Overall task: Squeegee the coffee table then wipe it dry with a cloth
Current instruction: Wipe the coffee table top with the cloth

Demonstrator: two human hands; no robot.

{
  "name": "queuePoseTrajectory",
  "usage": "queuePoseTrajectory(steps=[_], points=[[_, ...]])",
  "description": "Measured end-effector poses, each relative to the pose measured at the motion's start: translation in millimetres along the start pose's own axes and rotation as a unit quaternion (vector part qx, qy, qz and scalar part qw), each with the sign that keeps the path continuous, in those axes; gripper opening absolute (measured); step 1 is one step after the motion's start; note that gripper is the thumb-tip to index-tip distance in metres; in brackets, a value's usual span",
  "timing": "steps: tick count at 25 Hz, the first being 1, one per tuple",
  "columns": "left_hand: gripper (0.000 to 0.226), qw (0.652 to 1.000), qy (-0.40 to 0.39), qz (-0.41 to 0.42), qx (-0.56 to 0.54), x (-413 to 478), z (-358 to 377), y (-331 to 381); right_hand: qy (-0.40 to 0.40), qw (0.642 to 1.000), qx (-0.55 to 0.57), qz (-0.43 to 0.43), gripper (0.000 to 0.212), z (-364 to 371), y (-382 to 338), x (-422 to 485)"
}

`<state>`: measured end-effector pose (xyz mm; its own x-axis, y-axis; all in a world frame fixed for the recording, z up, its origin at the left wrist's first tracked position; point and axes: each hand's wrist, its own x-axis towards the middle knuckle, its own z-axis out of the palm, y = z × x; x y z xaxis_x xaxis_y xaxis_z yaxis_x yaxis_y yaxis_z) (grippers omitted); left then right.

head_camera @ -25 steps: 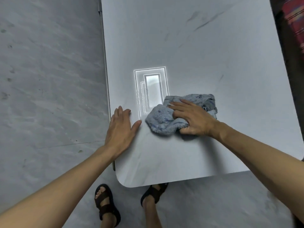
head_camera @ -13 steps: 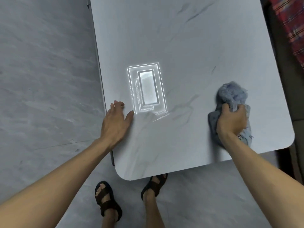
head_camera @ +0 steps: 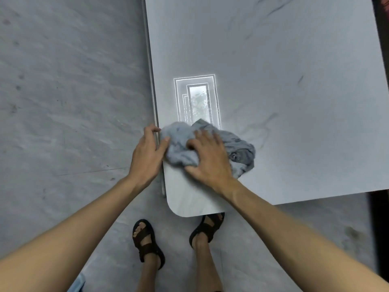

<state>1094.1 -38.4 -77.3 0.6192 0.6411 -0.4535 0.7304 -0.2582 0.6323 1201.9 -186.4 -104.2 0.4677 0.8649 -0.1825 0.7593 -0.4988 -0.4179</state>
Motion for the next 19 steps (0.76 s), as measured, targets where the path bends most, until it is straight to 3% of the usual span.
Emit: queuePoseTrajectory(steps=[5, 8, 11, 14, 16, 19], points=[[0.046, 0.989, -0.061, 0.092, 0.097, -17, 22, 9, -0.133, 0.948, -0.058, -0.285, 0.066, 2, 34, -35], [0.05, 0.982, -0.096, 0.098, 0.128, -22, 43, 19, -0.172, 0.93, -0.096, -0.311, 0.07, -19, 97, -54], [0.043, 0.97, -0.138, 0.097, 0.173, -25, 67, 36, -0.143, 0.966, -0.096, -0.195, 0.072, -52, 171, -83], [0.044, 0.967, -0.151, 0.073, 0.193, -26, 82, 55, -0.04, 0.998, -0.03, 0.047, 0.068, -81, 234, -126], [0.043, 0.965, -0.158, 0.05, 0.203, -25, 86, 63, 0.082, 0.97, 0.04, 0.225, 0.064, -89, 256, -153], [0.041, 0.957, -0.173, 0.045, 0.23, -23, 84, 67, 0.245, 0.869, 0.098, 0.419, 0.062, -80, 255, -165]])
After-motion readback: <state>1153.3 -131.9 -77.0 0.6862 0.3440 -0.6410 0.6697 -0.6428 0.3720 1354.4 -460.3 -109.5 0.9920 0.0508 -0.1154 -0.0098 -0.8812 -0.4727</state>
